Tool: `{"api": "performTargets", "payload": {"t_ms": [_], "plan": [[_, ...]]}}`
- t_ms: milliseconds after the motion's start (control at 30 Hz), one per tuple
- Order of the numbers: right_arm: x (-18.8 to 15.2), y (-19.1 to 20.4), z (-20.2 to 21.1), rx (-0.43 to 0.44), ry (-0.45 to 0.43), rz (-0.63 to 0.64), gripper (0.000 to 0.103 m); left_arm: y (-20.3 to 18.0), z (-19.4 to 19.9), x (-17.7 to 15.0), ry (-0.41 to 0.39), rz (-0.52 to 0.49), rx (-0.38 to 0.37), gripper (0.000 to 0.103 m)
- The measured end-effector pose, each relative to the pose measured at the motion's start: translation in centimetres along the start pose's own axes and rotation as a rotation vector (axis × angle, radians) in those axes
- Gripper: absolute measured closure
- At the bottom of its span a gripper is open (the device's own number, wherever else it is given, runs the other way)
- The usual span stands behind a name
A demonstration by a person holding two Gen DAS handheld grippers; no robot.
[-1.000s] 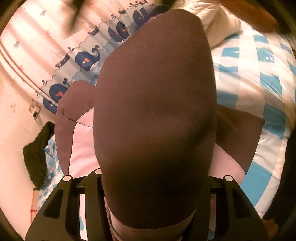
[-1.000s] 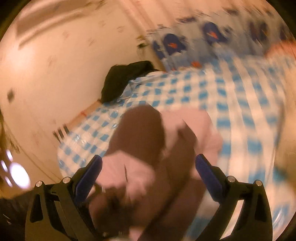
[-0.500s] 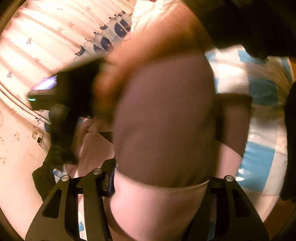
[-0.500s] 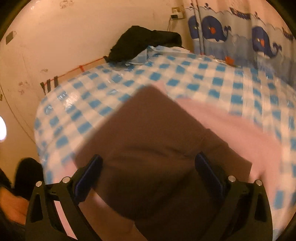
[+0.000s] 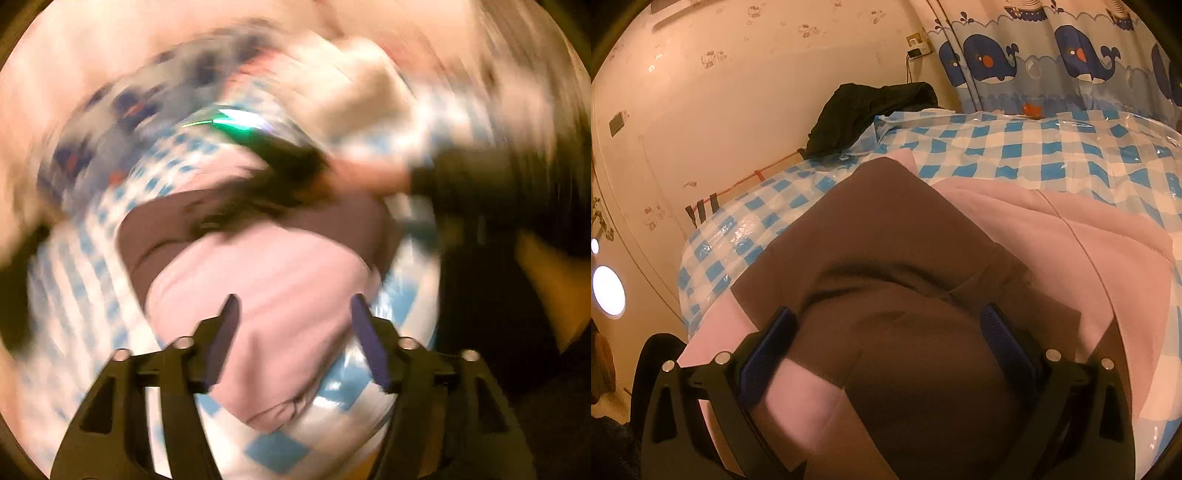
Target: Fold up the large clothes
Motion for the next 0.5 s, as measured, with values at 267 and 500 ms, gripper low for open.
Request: {"api": "performTargets", "payload": {"t_ms": [267, 500], "plan": [[-2.4, -0.8, 2.5, -0.202, 0.159, 0.039, 0.007, 1.7, -9.6, 0.1, -0.066, 0.213, -0.158, 0.026], [4.7, 0.7, 5.9, -0.132, 0.085, -0.112, 0.007, 2.6, -11.0, -0.9, -0.039, 0.236, -0.177, 0.024]]}}
Point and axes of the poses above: each gripper's, at about its wrist camera, not at the fingertips, and z roughly against the way its jaws point, y to its left, x to its top, the point moved 7 cm from there along -z, roughly the way its jaws point, and after that the axes turned 9 degrees about -z, right-handed, at the moved point
